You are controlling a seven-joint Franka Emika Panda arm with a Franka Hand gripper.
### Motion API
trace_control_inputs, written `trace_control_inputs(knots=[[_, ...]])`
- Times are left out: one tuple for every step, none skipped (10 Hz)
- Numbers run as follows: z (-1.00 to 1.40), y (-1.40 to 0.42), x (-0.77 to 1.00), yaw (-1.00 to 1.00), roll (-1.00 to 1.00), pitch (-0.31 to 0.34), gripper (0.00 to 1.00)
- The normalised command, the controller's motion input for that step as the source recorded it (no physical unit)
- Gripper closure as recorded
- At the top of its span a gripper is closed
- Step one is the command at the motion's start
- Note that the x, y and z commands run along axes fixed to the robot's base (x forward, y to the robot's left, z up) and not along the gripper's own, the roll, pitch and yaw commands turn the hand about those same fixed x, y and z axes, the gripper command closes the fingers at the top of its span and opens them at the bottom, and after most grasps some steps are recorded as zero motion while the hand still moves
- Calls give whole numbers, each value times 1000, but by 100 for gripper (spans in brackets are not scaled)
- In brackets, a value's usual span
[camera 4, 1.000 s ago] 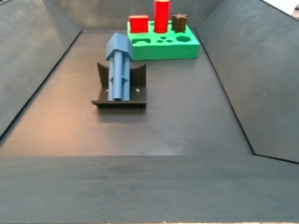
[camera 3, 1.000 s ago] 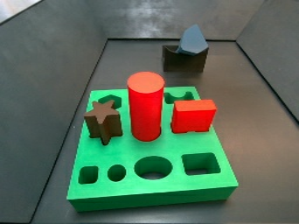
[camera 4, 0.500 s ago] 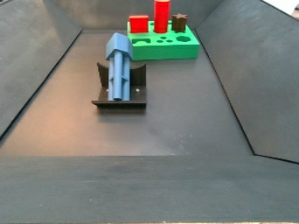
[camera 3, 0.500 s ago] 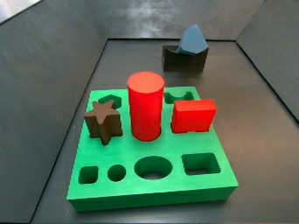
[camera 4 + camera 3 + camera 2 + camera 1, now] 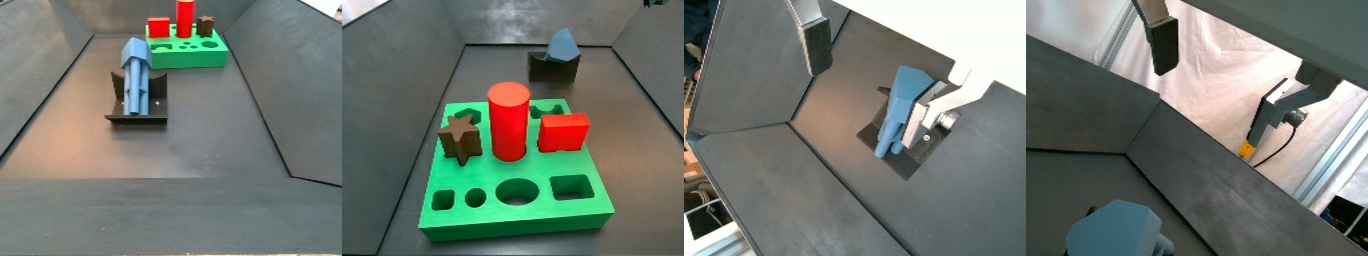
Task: Pick up the 3 prong object. Move up. Rotate the 3 prong object. Place the 3 prong object on the fixture. Regrasp the 3 prong object. Move to above the board. Insert the 3 prong object.
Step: Regrasp the 3 prong object.
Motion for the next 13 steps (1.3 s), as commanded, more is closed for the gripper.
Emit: trace_control_inputs(knots=[[-8,-50,93,200,159,19,0],[-1000,45,38,177,204,13,0],[-1000,45,41,159,202,3,0],[-1000,41,49,140,182,-26,0],[-1000,35,56,119,142,-49,0],[-1000,29,73,83,91,-81,0],[-1000,28,79,69,76,-86,0],[-1000,25,88,38,69,-86,0],[-1000,21,97,19,71,-82,0],[-1000,17,108,2,69,-73,0],[-949,12,116,-12,70,-50,0],[-779,5,109,-19,75,-32,0],[-566,-3,100,-18,76,-7,0]])
